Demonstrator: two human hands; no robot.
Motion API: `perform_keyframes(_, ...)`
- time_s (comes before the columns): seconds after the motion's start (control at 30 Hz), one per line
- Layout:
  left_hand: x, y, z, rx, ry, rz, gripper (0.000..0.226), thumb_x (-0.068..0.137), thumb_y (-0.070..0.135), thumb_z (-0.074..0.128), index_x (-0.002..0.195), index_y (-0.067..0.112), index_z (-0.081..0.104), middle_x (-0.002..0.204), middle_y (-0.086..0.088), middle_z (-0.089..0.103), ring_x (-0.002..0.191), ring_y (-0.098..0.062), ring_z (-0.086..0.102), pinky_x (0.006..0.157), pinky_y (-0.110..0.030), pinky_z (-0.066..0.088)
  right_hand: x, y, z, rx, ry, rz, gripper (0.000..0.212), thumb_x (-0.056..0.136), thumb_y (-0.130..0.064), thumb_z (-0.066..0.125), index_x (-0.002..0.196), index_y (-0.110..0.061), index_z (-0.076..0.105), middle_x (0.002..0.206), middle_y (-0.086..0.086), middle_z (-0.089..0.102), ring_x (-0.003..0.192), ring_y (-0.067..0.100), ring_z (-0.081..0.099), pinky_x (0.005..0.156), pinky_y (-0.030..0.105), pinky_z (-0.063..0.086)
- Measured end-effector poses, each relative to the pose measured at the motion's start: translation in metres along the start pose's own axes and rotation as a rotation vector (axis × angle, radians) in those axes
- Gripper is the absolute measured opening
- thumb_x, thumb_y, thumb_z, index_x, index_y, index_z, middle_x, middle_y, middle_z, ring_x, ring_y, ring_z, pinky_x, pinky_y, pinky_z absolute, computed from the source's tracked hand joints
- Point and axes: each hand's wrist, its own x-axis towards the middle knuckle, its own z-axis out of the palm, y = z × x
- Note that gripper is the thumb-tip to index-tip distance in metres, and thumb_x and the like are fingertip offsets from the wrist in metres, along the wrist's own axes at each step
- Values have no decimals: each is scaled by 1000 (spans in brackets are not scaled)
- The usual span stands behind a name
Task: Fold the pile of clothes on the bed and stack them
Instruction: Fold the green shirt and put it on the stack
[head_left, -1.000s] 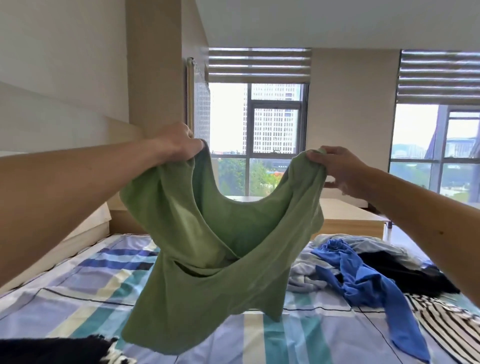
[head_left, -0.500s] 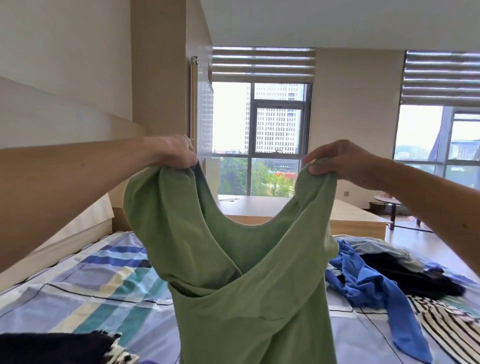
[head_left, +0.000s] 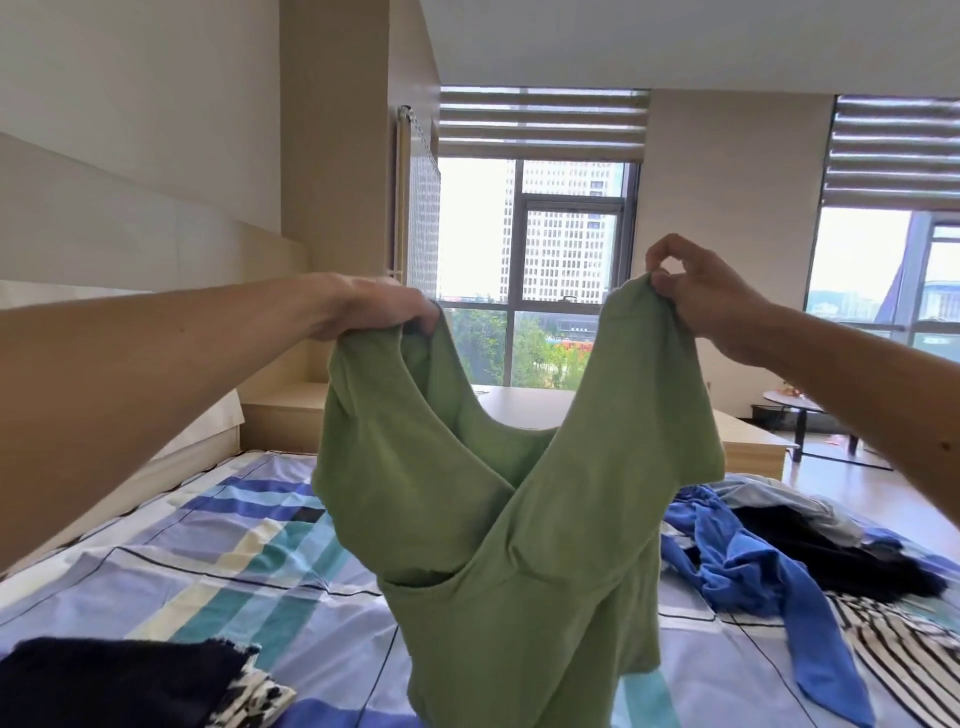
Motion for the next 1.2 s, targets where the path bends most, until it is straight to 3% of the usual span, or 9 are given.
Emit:
perform_keyframes(0.1,-4,-5,-13,12,-292,91,57,71,45,81,117,17,62,115,-8,66,104,-27,66,82,-35,58,-2,2,2,-50,13,-12,30,108,-15,37,85,-32,50,90,-3,48,76,14,42,58,30,32)
perform_keyframes(0.23,-4,-19,-25,188,-517,153,61,68,11,87,123,15,61,122,-9,64,112,-32,63,87,-33,56,-12,4,-2,3,-122,85,6,103,-23,52,108,-21,55,95,0,54,84,15,52,63,27,41)
perform_keyframes(0.33,-6,-28,-25,285,-516,187,49,74,5,80,120,10,65,116,-6,69,110,-30,65,91,-36,57,-15,8,-7,29,-237,138,33,90,-14,70,121,-7,60,111,8,65,102,24,62,77,28,50)
perform_keyframes(0.5,-9,-41,-24,266,-326,258,10,87,26,71,90,19,77,91,4,76,91,-19,71,79,-30,57,-18,16,-8,16,-233,133,13,87,-6,71,100,-5,71,106,15,69,97,26,64,83,30,53)
perform_keyframes(0.63,-12,-42,-18,191,-78,288,36,93,44,59,79,14,75,75,5,73,72,-10,68,68,-24,53,-19,18,-5,97,-197,130,11,86,4,68,88,-8,69,90,10,64,88,21,60,77,27,52)
perform_keyframes(0.73,-11,-38,-13,72,-5,216,56,91,59,48,89,9,74,88,-7,74,83,-20,71,80,-35,58,-17,21,-3,33,-166,149,14,91,3,64,89,-10,64,93,14,59,85,25,56,71,33,51)
perform_keyframes(0.9,-29,-24,-19,38,-379,-33,48,89,49,60,112,8,67,110,-9,75,101,-25,72,87,-37,59,-12,22,8,-429,-142,254,10,100,-15,58,108,-11,57,94,11,59,75,21,56,59,29,49)
perform_keyframes(1.0,-31,-17,-15,-58,-397,-75,32,88,20,68,113,-1,65,109,-15,74,93,-25,74,79,-36,62,-11,14,20,-252,-201,393,11,96,-13,62,104,-6,60,92,11,59,76,20,56,66,31,51)
perform_keyframes(1.2,-19,17,26,-278,-199,-39,17,104,21,50,99,6,57,85,-10,64,63,-16,64,58,-26,60,-21,-43,74,437,-356,508,16,98,-4,55,83,-8,58,69,5,60,52,9,57,55,19,53)
